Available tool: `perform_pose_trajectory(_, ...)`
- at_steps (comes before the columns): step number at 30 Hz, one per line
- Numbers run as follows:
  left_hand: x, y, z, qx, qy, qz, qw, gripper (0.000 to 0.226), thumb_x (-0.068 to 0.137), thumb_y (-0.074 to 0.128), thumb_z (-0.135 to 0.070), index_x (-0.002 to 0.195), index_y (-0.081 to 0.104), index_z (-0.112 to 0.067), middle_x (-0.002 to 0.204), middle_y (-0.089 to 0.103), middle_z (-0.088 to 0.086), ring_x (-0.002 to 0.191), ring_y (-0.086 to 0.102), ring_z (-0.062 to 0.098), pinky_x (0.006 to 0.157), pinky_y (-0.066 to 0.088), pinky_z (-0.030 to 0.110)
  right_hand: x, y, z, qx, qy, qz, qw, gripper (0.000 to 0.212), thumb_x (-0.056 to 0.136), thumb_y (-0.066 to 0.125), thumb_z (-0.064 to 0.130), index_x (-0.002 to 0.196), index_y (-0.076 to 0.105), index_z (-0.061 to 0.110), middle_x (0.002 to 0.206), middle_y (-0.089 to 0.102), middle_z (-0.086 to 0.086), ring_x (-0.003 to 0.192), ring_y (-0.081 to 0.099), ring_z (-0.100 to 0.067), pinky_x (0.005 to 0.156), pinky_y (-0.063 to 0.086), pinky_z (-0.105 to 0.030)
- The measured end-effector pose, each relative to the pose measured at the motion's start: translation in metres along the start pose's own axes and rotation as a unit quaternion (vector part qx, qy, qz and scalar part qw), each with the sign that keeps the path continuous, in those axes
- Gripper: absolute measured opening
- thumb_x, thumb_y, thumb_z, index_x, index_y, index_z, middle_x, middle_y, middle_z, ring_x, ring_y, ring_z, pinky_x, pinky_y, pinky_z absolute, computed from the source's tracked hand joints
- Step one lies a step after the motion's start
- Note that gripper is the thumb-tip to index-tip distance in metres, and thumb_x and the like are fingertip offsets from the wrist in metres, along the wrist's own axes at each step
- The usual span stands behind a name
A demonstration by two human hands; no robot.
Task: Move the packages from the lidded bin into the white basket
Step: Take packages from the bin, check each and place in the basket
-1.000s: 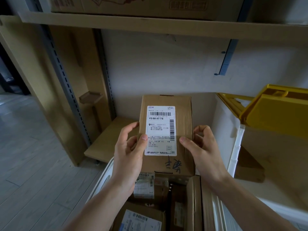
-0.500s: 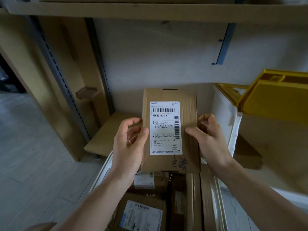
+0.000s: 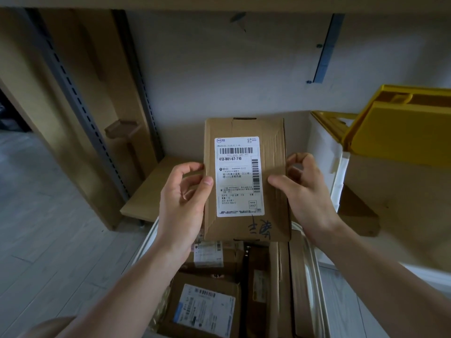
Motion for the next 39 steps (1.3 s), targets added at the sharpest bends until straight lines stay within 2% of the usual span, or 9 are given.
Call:
perform_pose_trajectory(6,0.004,-0.001,0.000,0.003,0.004,0.003,1.000,0.011,0.096,0.065,-0.011,0.104,0.060,-0.018,0.095,0.076,-0.008,0.093,0.073,0.008,0.072,0.058,0.017,0.007,-0.005,-0.008,-0.041,0.008,0.006,0.999,0.024,0.093,0.067,0.010,0.106,0.048,0.019,0.100,0.072,-0.007,0.088,0.074,-0.018,0.068,0.060,-0.031)
perform_pose_trajectory(9,0.002,-0.001,0.001,0.017,-0.005,0.019,1.000,0.016,0.094,0.068,-0.012,0.107,0.059,-0.016,0.096,0.076,-0.006,0.093,0.073,0.010,0.074,0.060,0.022,0.008,-0.006,-0.014,-0.099,0.027,0.015,0.995,0.031,0.093,0.067,0.016,0.117,0.048,0.022,0.103,0.071,0.001,0.086,0.072,-0.009,0.067,0.059,-0.025)
perform_pose_trajectory(12,-0.001,-0.002,0.003,0.025,-0.027,0.039,0.999,0.025,0.092,0.071,-0.013,0.115,0.060,-0.016,0.097,0.077,-0.006,0.091,0.075,0.009,0.068,0.058,0.019,0.004,-0.005,-0.021,-0.212,0.054,0.053,0.974,0.059,0.076,0.072,0.033,0.128,0.046,0.028,0.113,0.070,0.005,0.099,0.070,-0.015,0.085,0.061,-0.044)
perform_pose_trajectory(14,-0.002,-0.002,0.007,0.060,-0.044,0.060,0.995,0.028,0.090,0.073,-0.014,0.116,0.063,-0.020,0.098,0.077,-0.005,0.091,0.075,0.012,0.069,0.061,0.025,-0.001,-0.004,-0.029,-0.246,0.099,0.112,0.958,0.076,0.070,0.074,0.039,0.137,0.040,0.029,0.118,0.068,0.003,0.101,0.071,-0.021,0.079,0.063,-0.051)
perform_pose_trajectory(19,-0.011,0.007,0.023,0.205,-0.044,0.130,0.969,0.034,0.084,0.077,-0.029,0.116,0.064,-0.026,0.096,0.075,-0.010,0.084,0.076,0.010,0.070,0.065,0.041,-0.015,-0.003,-0.040,-0.340,0.138,0.246,0.897,0.041,0.094,0.069,0.030,0.128,0.045,0.030,0.117,0.063,0.009,0.098,0.071,-0.022,0.071,0.065,-0.046)
perform_pose_trajectory(24,-0.026,0.028,0.035,0.286,-0.011,0.184,0.940,0.036,0.084,0.079,-0.037,0.114,0.062,-0.029,0.085,0.074,-0.014,0.077,0.071,-0.002,0.070,0.059,0.020,-0.020,-0.003,-0.047,-0.401,0.111,0.254,0.873,0.047,0.091,0.070,0.039,0.134,0.053,0.029,0.118,0.068,0.006,0.104,0.066,-0.017,0.093,0.056,-0.045)
perform_pose_trajectory(30,-0.033,0.057,0.065,0.369,-0.055,0.231,0.899,0.016,0.083,0.074,-0.024,0.088,0.060,-0.029,0.076,0.071,-0.007,0.066,0.064,0.003,0.055,0.046,0.011,-0.019,-0.014,-0.056,-0.357,0.164,0.281,0.875,0.032,0.100,0.050,0.019,0.132,0.055,0.023,0.111,0.067,-0.004,0.098,0.070,-0.019,0.074,0.065,-0.040)
perform_pose_trajectory(35,-0.041,0.064,0.106,0.366,-0.121,0.250,0.888,0.038,0.081,0.074,-0.032,0.114,0.055,-0.028,0.095,0.067,-0.012,0.085,0.062,0.002,0.063,0.041,0.016,-0.020,-0.017,-0.064,-0.407,0.164,0.325,0.838,0.025,0.099,0.050,0.023,0.123,0.057,0.020,0.107,0.067,-0.009,0.090,0.065,-0.021,0.077,0.058,-0.040)
perform_pose_trajectory(39,-0.044,0.071,0.121,0.334,-0.137,0.283,0.889,0.040,0.087,0.076,-0.034,0.119,0.054,-0.029,0.100,0.064,-0.015,0.086,0.063,0.003,0.060,0.050,0.014,-0.021,-0.019,-0.069,-0.478,0.151,0.353,0.790,0.016,0.098,0.047,0.013,0.107,0.059,0.019,0.096,0.062,-0.001,0.088,0.059,-0.017,0.068,0.042,-0.025)
Point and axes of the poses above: each hand's wrist, its own x-axis towards the middle knuckle, its own y-axis out of the palm, z = x × y, the point moved 2 cm from there along x, towards the middle knuckle
